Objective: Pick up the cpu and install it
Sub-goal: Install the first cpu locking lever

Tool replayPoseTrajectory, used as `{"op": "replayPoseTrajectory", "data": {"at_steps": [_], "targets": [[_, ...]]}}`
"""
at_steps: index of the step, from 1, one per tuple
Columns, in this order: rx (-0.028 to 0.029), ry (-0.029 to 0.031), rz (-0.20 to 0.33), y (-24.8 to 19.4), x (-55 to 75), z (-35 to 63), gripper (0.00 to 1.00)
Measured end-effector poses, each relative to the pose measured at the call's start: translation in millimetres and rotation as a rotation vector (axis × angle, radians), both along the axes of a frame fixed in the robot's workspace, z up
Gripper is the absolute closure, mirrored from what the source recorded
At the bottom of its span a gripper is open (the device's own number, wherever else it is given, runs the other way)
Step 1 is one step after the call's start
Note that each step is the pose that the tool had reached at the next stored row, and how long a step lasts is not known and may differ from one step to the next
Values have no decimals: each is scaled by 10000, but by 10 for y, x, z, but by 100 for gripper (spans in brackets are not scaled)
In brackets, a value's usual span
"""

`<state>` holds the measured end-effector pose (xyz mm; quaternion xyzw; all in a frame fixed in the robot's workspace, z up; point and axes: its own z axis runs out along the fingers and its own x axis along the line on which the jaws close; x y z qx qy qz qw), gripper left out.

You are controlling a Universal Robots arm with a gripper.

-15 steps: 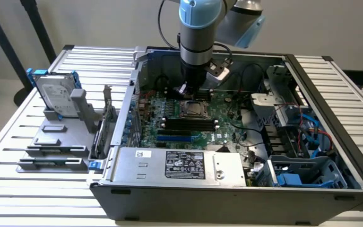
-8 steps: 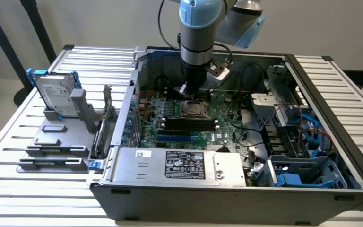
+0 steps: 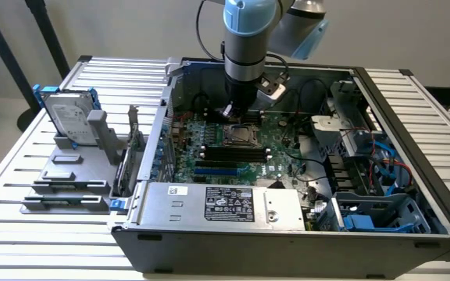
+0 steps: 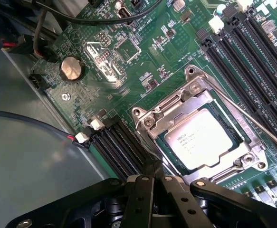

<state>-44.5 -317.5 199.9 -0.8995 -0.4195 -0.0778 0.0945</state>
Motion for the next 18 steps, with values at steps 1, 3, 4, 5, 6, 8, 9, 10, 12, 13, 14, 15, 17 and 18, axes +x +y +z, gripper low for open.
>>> {"op": "replayPoseTrajectory", "data": {"at_steps": [1,3,4,5,6,8,9,10,12,13,14,15,17,18], "targets": [[0,0,5,-2,3,0,89],[0,0,17,-7,9,-1,89],[0,0,22,-9,12,-2,89],[-1,0,27,-12,15,-2,89],[-1,1,33,-14,19,-2,89],[-2,1,41,-18,26,-3,89],[-1,1,45,-19,30,-3,89],[-1,1,49,-20,34,-3,89],[-2,1,53,-21,41,-3,89],[-2,1,55,-21,45,-3,89],[-2,1,57,-22,48,-3,89],[-2,1,59,-22,52,-3,89],[-2,2,62,-22,58,-3,89],[-2,1,64,-22,61,-3,89]]}}
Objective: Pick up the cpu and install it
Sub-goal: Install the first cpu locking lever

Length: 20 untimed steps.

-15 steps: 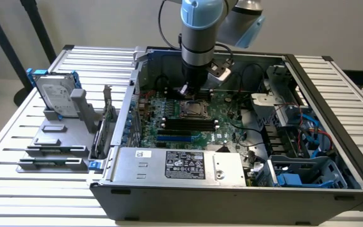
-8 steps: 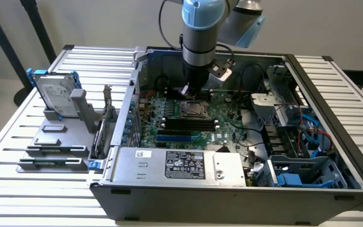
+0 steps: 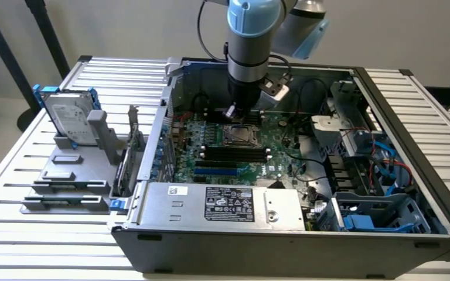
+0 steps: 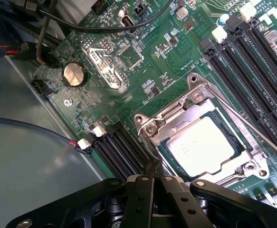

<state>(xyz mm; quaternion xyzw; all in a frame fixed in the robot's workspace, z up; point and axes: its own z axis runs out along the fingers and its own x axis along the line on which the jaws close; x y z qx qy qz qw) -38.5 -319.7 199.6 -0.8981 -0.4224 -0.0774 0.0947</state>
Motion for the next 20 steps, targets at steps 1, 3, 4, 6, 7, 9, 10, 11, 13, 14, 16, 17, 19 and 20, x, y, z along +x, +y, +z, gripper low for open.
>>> {"op": "replayPoseTrajectory", "data": {"at_steps": [1,3,4,6,7,9,10,11,13,14,16,17,19,20], "targets": [[0,0,2,0,3,0,89],[1,1,4,-2,9,0,89],[1,1,4,-3,12,0,89],[0,4,6,-5,19,0,89],[1,5,7,-6,23,0,89],[1,8,9,-7,33,0,89],[2,11,9,-8,39,0,89],[1,17,10,-9,46,0,89],[-5,25,12,-12,58,1,89],[-6,31,13,-13,63,1,89],[-1,37,15,-15,73,1,89],[-1,40,16,-15,78,1,89],[-1,40,17,-15,85,-1,89],[-2,41,18,-16,89,-1,89]]}}
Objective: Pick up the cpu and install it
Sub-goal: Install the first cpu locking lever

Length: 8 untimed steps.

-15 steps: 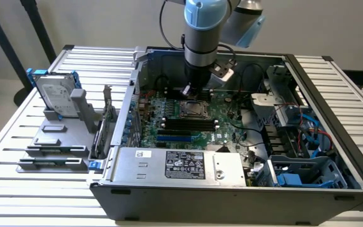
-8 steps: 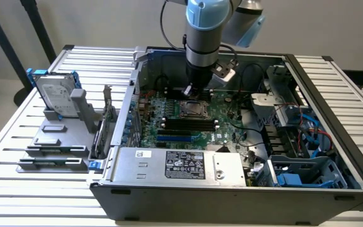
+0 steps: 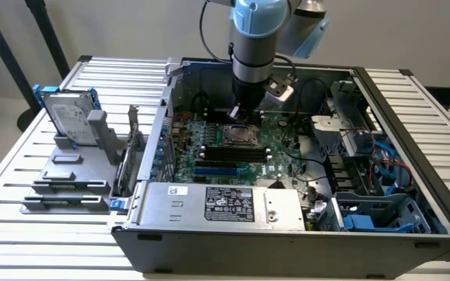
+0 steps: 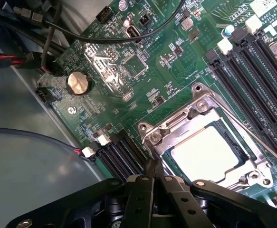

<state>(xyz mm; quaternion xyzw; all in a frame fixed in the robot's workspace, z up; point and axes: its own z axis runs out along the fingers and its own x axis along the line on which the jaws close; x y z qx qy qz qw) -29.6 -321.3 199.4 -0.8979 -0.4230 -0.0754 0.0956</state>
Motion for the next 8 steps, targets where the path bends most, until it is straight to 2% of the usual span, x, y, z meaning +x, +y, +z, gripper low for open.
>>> {"op": "replayPoseTrajectory", "data": {"at_steps": [8], "targets": [[-24,0,25,0,21,-17,89]]}}
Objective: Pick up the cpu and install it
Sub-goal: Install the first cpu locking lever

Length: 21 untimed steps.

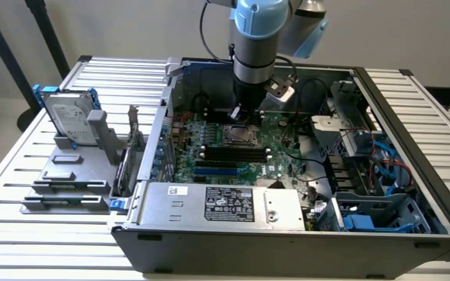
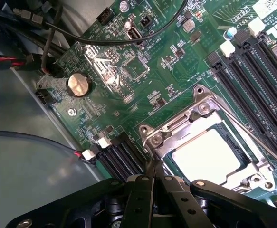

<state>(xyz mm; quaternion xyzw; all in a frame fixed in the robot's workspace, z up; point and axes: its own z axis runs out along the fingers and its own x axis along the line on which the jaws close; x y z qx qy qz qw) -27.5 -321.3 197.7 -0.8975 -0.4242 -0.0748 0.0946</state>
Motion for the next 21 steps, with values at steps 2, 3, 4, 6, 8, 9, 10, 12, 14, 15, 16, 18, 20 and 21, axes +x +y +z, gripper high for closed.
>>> {"op": "replayPoseTrajectory", "data": {"at_steps": [2,3,4,6,8,9,10,12,14,15,16,18,20,21], "targets": [[4,-2,9,1,8,-6,89],[2,-1,13,0,11,-9,89],[1,0,16,0,14,-13,89],[-2,2,22,-1,19,-19,89],[-3,1,21,-1,22,-20,89],[-2,1,21,0,22,-21,89],[0,4,22,0,23,-21,89],[7,7,23,-2,23,-16,89],[9,13,24,-8,24,-5,89],[6,17,22,-13,23,4,89],[-1,22,23,-21,21,16,89],[5,25,22,-41,17,39,89],[4,28,23,-73,9,63,89],[4,28,23,-93,4,76,89]]}}
